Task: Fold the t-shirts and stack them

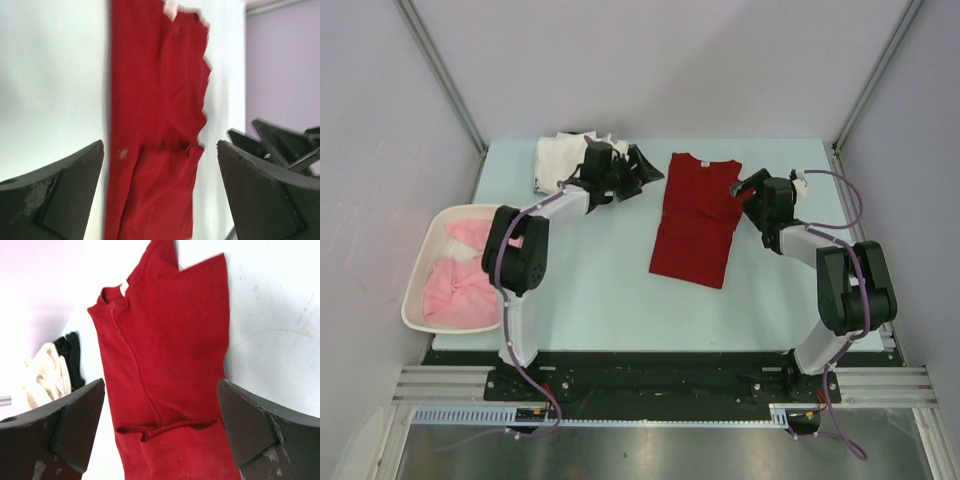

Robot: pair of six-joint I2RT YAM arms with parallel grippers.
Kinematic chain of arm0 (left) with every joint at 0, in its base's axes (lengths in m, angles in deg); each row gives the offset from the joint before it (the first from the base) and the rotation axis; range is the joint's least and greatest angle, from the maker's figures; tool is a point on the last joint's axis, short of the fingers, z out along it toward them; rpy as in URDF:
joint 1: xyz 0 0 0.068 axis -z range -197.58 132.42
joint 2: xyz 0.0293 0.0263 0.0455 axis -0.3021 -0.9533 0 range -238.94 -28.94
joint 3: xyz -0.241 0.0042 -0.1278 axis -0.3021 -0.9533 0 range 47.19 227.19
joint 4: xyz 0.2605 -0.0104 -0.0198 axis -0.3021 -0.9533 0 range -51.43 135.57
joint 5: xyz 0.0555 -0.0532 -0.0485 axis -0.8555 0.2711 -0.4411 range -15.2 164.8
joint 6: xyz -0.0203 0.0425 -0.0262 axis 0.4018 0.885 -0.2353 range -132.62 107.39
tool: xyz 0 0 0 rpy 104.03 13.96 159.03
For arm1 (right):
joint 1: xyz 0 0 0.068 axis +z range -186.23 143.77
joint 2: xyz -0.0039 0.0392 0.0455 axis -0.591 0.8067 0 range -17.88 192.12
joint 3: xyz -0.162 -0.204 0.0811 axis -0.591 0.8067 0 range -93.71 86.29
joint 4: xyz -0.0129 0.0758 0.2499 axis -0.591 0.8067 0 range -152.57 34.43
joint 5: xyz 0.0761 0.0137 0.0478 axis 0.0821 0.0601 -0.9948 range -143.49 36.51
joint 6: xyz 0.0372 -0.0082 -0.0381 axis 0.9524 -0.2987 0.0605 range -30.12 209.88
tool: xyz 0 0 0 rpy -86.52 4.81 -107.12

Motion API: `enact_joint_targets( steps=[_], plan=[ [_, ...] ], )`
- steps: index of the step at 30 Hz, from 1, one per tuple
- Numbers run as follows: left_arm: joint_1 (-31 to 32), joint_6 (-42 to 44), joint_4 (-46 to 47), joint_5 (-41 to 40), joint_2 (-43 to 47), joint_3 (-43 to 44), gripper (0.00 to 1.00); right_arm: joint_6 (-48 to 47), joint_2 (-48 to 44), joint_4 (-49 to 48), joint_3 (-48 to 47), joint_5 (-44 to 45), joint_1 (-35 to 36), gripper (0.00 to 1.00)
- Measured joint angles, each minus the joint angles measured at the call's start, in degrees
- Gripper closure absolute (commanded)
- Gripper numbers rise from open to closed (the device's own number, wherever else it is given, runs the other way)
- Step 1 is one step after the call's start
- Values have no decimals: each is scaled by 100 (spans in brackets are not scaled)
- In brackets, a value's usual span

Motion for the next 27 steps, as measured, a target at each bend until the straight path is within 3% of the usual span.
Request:
enact_joint_targets(
  steps=[8,13,19,27],
  plan=[
    [297,50,59,-140,1832,-3067,1,-717,-935,1340,258,234,949,0],
    [474,-26,540,-33,2065,-4197,1,-929,-1589,1377,1191,-52,1261,0],
    [566,-90,1178,52,2096,-4487,3,-990,-2197,1705,1919,-160,1250,0],
    [962,-153,1379,7,1851,-4345,19,-1113,-3060,1958,2188,-149,1213,0]
  ],
)
